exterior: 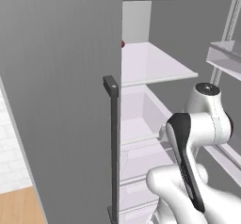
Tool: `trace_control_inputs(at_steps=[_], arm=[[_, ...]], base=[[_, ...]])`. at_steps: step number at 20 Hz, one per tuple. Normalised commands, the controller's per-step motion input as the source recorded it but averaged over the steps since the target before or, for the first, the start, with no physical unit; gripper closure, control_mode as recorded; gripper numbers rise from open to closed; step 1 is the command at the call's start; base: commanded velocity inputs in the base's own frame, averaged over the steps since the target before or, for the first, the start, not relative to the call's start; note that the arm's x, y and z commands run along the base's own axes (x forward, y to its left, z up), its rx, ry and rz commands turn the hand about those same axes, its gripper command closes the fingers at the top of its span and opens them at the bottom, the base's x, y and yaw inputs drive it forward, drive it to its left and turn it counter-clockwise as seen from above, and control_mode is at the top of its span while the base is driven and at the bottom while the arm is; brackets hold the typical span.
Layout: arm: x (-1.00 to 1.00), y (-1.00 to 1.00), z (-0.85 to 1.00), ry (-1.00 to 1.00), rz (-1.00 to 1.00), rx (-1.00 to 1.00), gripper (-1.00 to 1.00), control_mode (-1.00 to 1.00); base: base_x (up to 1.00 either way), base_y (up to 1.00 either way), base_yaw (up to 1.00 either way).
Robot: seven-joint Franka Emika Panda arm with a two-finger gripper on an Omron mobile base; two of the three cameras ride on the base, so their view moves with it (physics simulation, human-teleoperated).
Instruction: Take the strawberry from the fridge and place it on top of the pancake, located on the dining counter.
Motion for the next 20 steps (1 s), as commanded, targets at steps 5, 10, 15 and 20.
trace_control_inputs(at_steps=[5, 10, 15, 20], arm=[[-0.55, 0.0, 0.08, 0.0, 0.0, 0.0, 1.0, -1.0], [-0.21, 0.01, 0.05, 0.01, 0.0, 0.0, 1.0, -1.0], [-0.06, 0.04, 0.0, -0.01, 0.0, 0.0, 1.0, -1.0], [-0.2, 0.0, 0.12, -0.02, 0.0, 0.0, 1.0, -1.0]], base=[[0.0, 0.0, 0.0], [0.0, 0.0, 0.0], [0.0, 0.0, 0.0], [0.0, 0.0, 0.0]])
